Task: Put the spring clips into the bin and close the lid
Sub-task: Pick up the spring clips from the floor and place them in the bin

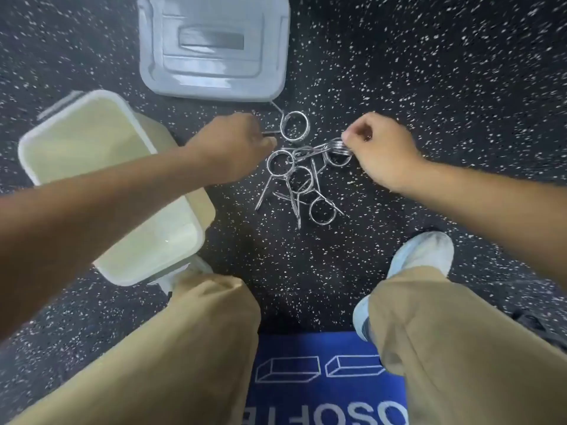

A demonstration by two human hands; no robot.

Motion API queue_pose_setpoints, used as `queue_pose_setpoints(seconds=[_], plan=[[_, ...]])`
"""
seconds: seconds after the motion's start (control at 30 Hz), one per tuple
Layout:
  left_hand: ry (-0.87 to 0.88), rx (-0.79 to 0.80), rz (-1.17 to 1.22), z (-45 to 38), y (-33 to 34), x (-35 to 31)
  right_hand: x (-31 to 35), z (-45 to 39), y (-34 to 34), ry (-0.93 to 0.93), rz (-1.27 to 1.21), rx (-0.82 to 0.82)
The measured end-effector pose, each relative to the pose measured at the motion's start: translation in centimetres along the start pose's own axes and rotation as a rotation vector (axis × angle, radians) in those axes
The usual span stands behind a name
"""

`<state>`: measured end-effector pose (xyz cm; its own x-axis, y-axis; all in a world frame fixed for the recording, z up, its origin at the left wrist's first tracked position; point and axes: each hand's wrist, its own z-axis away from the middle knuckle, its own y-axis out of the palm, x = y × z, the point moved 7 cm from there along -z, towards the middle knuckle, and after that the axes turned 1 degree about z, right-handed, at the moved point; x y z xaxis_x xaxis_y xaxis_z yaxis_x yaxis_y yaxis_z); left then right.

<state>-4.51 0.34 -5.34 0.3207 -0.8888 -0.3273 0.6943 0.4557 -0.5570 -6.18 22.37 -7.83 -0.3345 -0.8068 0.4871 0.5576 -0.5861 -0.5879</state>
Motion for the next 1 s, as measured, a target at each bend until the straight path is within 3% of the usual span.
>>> queue_pose_setpoints(seconds=[0.27,0.37,0.67,1.0], plan=[[0.027,-0.123,-0.192,-8.0,2.7,0.7,-0.5,-5.4,2.9,-0.130,0.481,0.023],[0.035,-0.120,-0.215,-10.4,3.5,0.7,-0.5,-6.7,3.8,-0.132,0.560,0.124],[-0.002,-0.167,-0.265,-14.8,5.7,1.3,-1.9,-9.4,5.2,-0.064,0.360,0.359],[-0.022,-0.050,-0.207,-15.2,5.3,1.3,-2.7,-10.4,5.6,0.028,0.307,0.575]])
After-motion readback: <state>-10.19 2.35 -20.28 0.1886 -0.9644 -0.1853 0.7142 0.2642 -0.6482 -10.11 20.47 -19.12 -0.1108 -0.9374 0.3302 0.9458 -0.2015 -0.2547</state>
